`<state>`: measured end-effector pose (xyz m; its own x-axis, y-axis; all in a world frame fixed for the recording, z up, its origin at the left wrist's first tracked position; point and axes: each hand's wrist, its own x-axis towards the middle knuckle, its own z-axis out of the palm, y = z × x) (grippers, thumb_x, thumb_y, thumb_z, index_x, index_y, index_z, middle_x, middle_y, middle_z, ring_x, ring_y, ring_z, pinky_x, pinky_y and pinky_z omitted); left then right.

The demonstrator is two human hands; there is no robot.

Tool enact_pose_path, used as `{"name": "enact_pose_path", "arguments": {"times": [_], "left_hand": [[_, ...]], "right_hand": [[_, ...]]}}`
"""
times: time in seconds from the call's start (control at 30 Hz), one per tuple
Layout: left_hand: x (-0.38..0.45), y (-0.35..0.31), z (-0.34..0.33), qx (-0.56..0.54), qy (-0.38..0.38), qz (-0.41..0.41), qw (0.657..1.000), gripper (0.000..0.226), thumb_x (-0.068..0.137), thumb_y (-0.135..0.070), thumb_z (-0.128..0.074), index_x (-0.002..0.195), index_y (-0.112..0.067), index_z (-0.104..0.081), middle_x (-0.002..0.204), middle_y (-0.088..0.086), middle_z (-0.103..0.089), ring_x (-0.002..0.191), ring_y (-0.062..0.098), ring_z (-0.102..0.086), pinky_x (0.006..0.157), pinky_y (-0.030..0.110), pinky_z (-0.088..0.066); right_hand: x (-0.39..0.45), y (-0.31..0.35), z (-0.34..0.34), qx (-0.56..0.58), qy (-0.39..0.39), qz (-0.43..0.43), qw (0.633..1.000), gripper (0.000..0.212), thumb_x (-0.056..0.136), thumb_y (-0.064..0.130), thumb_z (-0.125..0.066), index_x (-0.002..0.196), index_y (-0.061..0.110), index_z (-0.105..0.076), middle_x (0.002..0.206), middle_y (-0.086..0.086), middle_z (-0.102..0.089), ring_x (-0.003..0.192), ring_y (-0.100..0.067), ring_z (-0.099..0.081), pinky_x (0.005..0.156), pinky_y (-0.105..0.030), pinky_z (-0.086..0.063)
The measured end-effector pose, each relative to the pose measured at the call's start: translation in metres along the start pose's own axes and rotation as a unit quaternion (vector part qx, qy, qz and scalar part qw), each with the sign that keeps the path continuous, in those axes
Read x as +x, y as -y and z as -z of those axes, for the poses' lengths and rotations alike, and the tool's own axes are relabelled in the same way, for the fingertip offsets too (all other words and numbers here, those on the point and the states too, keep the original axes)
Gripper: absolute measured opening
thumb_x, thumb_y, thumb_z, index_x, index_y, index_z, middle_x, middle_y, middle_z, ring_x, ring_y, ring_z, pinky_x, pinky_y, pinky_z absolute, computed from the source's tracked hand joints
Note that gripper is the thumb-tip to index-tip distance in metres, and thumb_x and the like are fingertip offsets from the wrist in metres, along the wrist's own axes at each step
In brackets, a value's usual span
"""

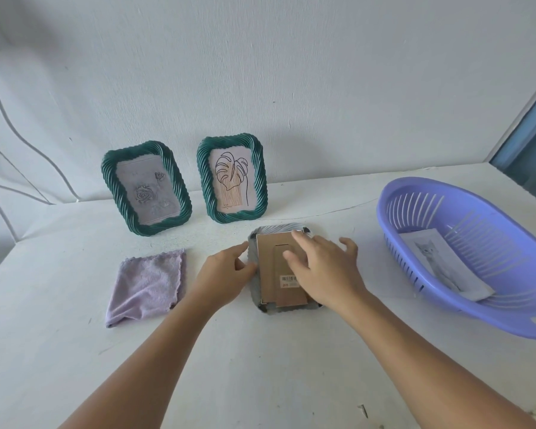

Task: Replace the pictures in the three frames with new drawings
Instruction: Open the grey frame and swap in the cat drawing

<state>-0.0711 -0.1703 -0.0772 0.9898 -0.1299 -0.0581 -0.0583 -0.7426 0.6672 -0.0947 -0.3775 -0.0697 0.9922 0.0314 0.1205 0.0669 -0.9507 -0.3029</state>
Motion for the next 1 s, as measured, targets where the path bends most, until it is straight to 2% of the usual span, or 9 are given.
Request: {"name": "enact_pose_path", "arguments": {"times": [0.1, 0.2, 0.3, 0.5, 0.6, 0.73, 0.83, 0.93, 1.0], "left_hand": [[0.0, 0.001, -0.001, -0.007, 0.0, 0.001, 1.0, 0.031, 0.094, -0.027, -0.064, 0.125, -0.03, -0.066, 0.077, 0.01, -0.07, 0.075, 0.025, -0.062, 0.067, 0.036, -0.05], [0.0, 0.003, -0.001, -0.006, -0.001, 0.004, 1.0, 0.03, 0.094, -0.027, -0.063, 0.124, -0.03, -0.066, 0.074, 0.011, -0.068, 0.065, 0.015, -0.053, 0.059, 0.03, -0.041], [0.0, 0.002, -0.001, -0.006, -0.001, 0.004, 1.0, 0.029, 0.094, -0.027, -0.064, 0.123, -0.029, -0.067, 0.074, 0.011, -0.069, 0.064, 0.013, -0.051, 0.059, 0.03, -0.04], [0.0, 0.001, -0.001, -0.01, -0.004, 0.005, 1.0, 0.035, 0.095, -0.026, -0.064, 0.129, -0.03, -0.066, 0.077, 0.011, -0.071, 0.066, 0.015, -0.052, 0.057, 0.027, -0.039], [0.0, 0.001, -0.002, -0.016, -0.005, 0.008, 1.0, 0.038, 0.094, -0.025, -0.064, 0.131, -0.031, -0.064, 0.078, 0.009, -0.071, 0.066, 0.013, -0.053, 0.055, 0.022, -0.038], [0.001, 0.001, -0.002, -0.018, -0.004, 0.009, 1.0, 0.04, 0.094, -0.025, -0.064, 0.134, -0.032, -0.063, 0.073, 0.008, -0.069, 0.063, 0.01, -0.051, 0.054, 0.023, -0.038], [0.001, 0.002, -0.002, -0.022, -0.003, 0.016, 1.0, 0.043, 0.095, -0.027, -0.063, 0.138, -0.031, -0.06, 0.065, -0.002, -0.063, 0.062, 0.007, -0.052, 0.053, 0.021, -0.036], [0.002, 0.0, -0.003, -0.028, -0.009, 0.032, 0.999, 0.049, 0.098, -0.034, -0.06, 0.146, -0.027, -0.051, 0.069, -0.007, -0.064, 0.069, 0.004, -0.056, 0.058, 0.024, -0.039], [0.0, -0.003, -0.003, -0.033, -0.031, 0.034, 0.998, 0.054, 0.101, -0.042, -0.056, 0.151, -0.026, -0.044, 0.08, -0.006, -0.063, 0.082, 0.011, -0.058, 0.069, 0.029, -0.041]], "right_hand": [[0.003, 0.011, -0.006, -0.015, 0.033, 0.005, 0.999, 0.061, 0.096, 0.068, -0.031, 0.145, 0.032, -0.038, 0.127, 0.007, -0.065, 0.114, -0.019, -0.063, 0.112, -0.052, -0.018], [0.004, 0.016, -0.012, -0.048, 0.04, 0.005, 0.998, 0.075, 0.088, 0.077, -0.036, 0.147, 0.03, -0.032, 0.136, 0.002, -0.061, 0.117, -0.023, -0.062, 0.108, -0.053, -0.022], [0.006, 0.019, -0.011, -0.063, 0.048, -0.005, 0.997, 0.079, 0.085, 0.078, -0.041, 0.145, 0.028, -0.034, 0.129, -0.001, -0.063, 0.112, -0.026, -0.063, 0.101, -0.052, -0.031], [0.009, 0.023, -0.009, -0.024, 0.009, -0.024, 0.999, 0.057, 0.079, 0.068, -0.048, 0.12, 0.029, -0.049, 0.097, 0.006, -0.067, 0.094, -0.023, -0.066, 0.087, -0.044, -0.035], [0.007, 0.021, -0.008, -0.002, -0.023, -0.027, 0.999, 0.059, 0.078, 0.067, -0.049, 0.122, 0.028, -0.045, 0.096, 0.009, -0.067, 0.091, -0.021, -0.065, 0.089, -0.044, -0.038], [0.006, 0.022, -0.01, 0.002, -0.016, -0.027, 1.0, 0.056, 0.078, 0.067, -0.048, 0.118, 0.029, -0.044, 0.096, 0.009, -0.068, 0.09, -0.022, -0.066, 0.088, -0.044, -0.038], [0.005, 0.023, -0.007, 0.008, -0.029, -0.031, 0.999, 0.065, 0.078, 0.068, -0.047, 0.129, 0.028, -0.04, 0.094, 0.008, -0.065, 0.088, -0.022, -0.064, 0.089, -0.043, -0.039], [0.003, 0.022, -0.002, 0.021, -0.04, -0.036, 0.998, 0.071, 0.079, 0.068, -0.045, 0.136, 0.027, -0.037, 0.1, 0.008, -0.064, 0.089, -0.021, -0.064, 0.093, -0.044, -0.04], [0.002, 0.022, 0.002, 0.031, -0.041, -0.041, 0.998, 0.072, 0.079, 0.068, -0.045, 0.138, 0.028, -0.035, 0.1, 0.009, -0.065, 0.09, -0.021, -0.064, 0.095, -0.046, -0.041]]}}
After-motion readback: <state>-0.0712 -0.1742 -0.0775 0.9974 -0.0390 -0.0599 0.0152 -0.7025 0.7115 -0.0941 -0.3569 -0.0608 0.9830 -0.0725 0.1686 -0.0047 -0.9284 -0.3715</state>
